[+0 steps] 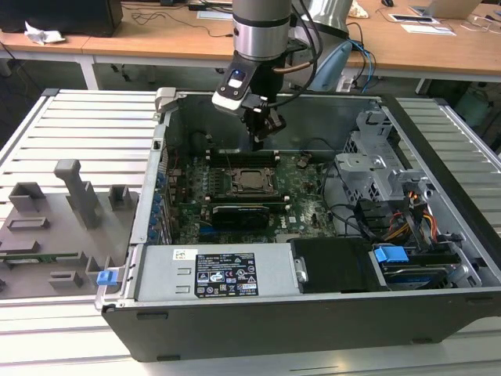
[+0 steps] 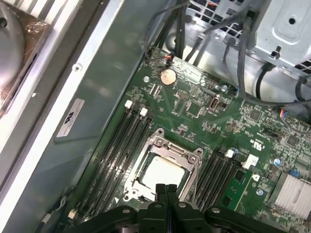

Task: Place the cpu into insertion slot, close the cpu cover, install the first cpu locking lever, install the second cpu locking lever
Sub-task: 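Install the first cpu locking lever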

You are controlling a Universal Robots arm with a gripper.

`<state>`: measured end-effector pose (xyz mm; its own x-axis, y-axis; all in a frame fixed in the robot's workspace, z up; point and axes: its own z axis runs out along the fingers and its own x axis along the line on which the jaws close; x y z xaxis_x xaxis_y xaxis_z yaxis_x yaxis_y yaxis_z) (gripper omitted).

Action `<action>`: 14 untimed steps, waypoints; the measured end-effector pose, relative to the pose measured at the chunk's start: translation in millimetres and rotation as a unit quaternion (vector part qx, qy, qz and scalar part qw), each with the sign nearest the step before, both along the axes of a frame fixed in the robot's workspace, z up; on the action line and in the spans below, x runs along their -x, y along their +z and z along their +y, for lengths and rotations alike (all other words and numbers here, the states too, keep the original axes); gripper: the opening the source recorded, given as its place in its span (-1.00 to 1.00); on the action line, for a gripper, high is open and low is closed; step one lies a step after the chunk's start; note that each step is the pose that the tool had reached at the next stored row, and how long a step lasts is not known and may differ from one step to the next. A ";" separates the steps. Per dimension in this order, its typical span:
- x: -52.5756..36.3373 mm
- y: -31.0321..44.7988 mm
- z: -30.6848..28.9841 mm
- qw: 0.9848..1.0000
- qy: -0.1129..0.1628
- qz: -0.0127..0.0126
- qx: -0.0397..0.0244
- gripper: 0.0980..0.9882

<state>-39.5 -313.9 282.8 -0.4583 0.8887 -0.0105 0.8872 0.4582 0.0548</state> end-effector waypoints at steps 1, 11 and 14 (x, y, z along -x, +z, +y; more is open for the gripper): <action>0.0 0.0 0.0 1.000 0.004 0.000 0.000 -0.98; 0.0 0.0 0.0 0.999 0.037 0.000 0.000 -0.98; 0.0 0.0 0.0 0.999 0.047 0.000 0.000 -0.98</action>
<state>-39.5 -313.9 282.8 -0.5401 0.8416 -0.0105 0.8400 0.5398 0.0548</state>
